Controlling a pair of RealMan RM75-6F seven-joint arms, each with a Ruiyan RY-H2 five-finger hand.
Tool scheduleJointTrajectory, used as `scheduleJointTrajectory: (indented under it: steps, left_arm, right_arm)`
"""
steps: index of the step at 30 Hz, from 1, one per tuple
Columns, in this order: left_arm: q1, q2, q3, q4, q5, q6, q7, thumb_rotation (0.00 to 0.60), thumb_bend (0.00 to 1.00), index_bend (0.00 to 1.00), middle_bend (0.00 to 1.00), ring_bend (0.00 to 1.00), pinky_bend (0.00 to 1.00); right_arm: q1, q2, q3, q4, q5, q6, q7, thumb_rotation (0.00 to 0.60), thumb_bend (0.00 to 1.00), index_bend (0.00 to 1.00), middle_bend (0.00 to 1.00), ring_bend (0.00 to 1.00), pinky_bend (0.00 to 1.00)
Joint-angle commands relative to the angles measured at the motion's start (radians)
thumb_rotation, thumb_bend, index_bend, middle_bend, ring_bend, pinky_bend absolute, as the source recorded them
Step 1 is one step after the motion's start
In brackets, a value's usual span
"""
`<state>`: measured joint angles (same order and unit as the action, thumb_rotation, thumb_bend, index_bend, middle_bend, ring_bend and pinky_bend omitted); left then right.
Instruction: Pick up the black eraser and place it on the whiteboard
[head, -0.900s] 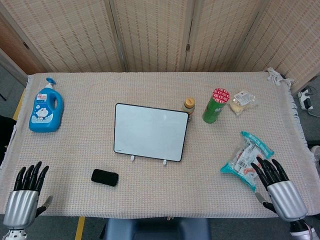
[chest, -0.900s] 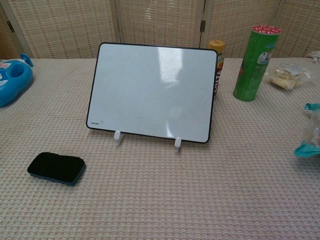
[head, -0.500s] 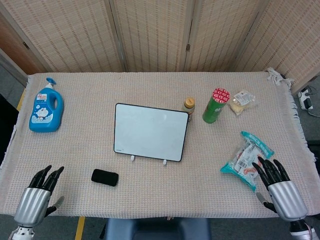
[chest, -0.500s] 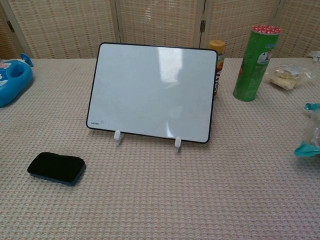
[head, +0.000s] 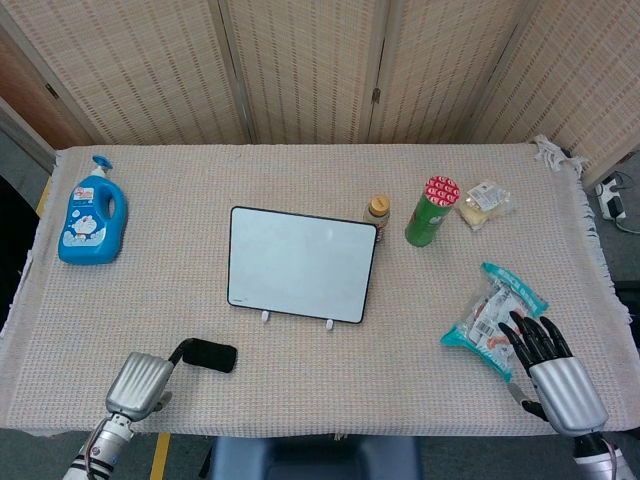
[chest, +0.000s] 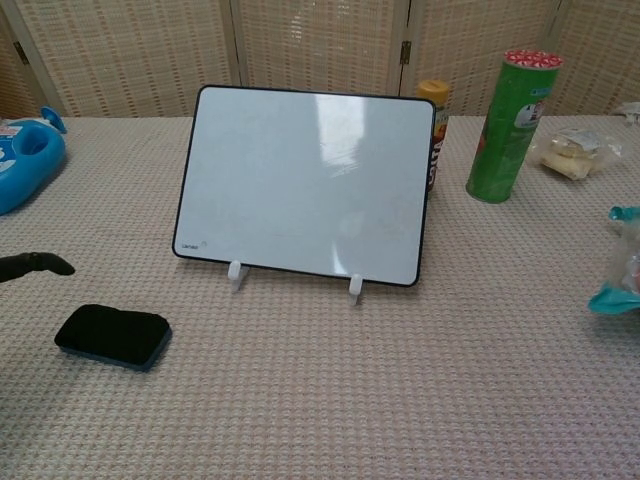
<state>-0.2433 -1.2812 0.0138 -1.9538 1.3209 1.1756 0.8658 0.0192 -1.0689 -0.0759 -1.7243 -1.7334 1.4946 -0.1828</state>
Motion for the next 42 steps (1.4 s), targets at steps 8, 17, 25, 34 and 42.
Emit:
scheduleJointTrajectory:
  steps: [8,17,25,34,42]
  left_arm:
    - [-0.194,-0.117,-0.102,-0.007,-0.365,-0.117,0.13,0.6,0.35,0.24,1.0,0.89,1.0]
    - [-0.272,-0.151,-0.095,0.036,-0.474,-0.108,0.125,0.6,0.39,0.29,1.0,0.89,1.0]
    - [-0.307,-0.154,-0.069,0.053,-0.491,-0.088,0.089,0.6,0.39,0.33,1.0,0.89,1.0]
    - [-0.295,-0.23,-0.039,0.142,-0.357,0.038,0.056,0.6,0.38,0.55,1.0,0.92,1.0]
    - [-0.244,-0.369,-0.043,0.318,-0.007,0.297,-0.052,0.6,0.39,0.62,1.0,0.92,1.0]
  right_arm:
    - [0.01,0.001,0.002,-0.004,0.01,-0.021,-0.005,0.6,0.31,0.0,0.0,0.07,0.0]
    - [0.011,0.005,0.005,-0.004,0.012,-0.016,0.004,0.6,0.31,0.0,0.0,0.07,0.0]
    - [0.013,0.005,0.005,-0.004,0.015,-0.02,0.004,0.6,0.31,0.0,0.0,0.07,0.0]
    - [0.013,0.005,0.006,-0.006,0.018,-0.019,0.003,0.6,0.31,0.0,0.0,0.07,0.0]
    - [0.013,0.006,0.006,-0.006,0.018,-0.019,0.004,0.6,0.31,0.0,0.0,0.07,0.0]
